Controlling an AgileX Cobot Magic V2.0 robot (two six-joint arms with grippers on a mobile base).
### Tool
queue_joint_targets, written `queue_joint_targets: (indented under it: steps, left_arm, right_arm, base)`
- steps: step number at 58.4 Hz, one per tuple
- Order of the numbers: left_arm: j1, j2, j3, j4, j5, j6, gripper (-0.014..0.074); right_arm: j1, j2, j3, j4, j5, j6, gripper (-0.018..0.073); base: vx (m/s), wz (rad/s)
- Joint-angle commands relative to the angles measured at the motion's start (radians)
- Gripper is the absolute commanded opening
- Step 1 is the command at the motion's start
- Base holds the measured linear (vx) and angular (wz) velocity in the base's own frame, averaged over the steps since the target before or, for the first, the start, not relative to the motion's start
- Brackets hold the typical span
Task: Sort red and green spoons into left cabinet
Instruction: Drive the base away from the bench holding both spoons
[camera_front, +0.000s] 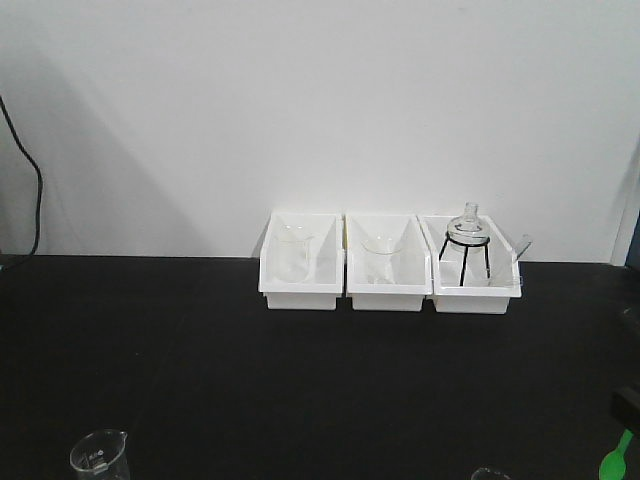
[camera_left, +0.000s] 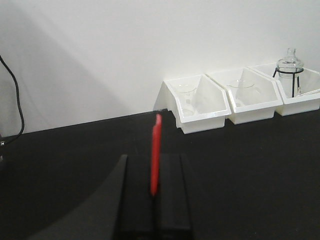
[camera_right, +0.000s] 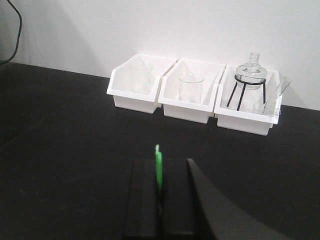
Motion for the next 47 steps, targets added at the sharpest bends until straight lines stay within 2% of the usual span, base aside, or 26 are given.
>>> queue_joint_targets:
  steps: [1, 47]
  left_arm:
    - [-0.006, -0.003, -0.029, -0.013, -0.07, -0.006, -0.0003]
    - [-0.006, -0.003, -0.029, -0.013, -0.07, -0.006, -0.0003]
  right_arm:
    - [-0.005, -0.006, -0.036, -0.023, 0.018, -0.001, -0.0003]
    - [-0.005, -0.006, -0.036, -0.023, 0.017, -0.001, -0.0003]
  base:
    - [-0.09, 0.0]
    - [-0.19, 0.12]
